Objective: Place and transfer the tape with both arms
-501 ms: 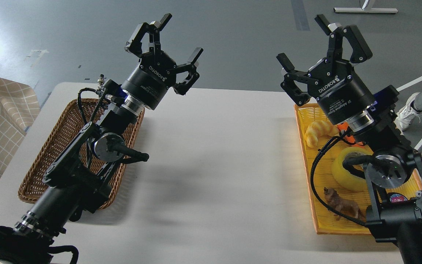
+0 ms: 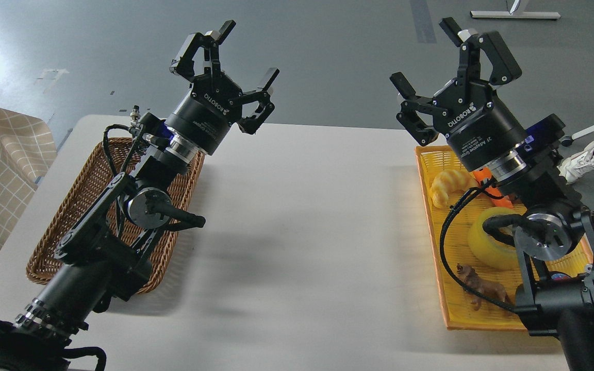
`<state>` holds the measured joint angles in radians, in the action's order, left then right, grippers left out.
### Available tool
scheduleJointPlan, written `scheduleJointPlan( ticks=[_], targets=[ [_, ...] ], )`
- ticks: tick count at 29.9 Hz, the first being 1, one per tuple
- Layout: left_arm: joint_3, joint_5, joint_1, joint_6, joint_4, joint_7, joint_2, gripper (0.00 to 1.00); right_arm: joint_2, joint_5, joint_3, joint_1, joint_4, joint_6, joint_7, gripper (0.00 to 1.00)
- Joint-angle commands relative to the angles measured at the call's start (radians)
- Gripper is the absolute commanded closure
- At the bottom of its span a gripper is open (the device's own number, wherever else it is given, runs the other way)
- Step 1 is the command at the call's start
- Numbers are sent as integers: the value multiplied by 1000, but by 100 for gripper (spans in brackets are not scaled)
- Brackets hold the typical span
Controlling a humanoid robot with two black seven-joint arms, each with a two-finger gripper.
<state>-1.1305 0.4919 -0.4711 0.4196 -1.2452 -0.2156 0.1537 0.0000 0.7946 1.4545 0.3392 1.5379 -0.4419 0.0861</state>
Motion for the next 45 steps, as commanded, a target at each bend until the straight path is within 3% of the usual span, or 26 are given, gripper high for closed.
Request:
scheduleJointPlan(
  ticks=[1,45],
  targets=[
    [3,0,5,2,0,-1,1,2,0,0,0,6,-1,0,0,0],
    [0,0,20,-4,1,-1,-9,2,0,0,-3,11,7,0,1,0]
  ],
)
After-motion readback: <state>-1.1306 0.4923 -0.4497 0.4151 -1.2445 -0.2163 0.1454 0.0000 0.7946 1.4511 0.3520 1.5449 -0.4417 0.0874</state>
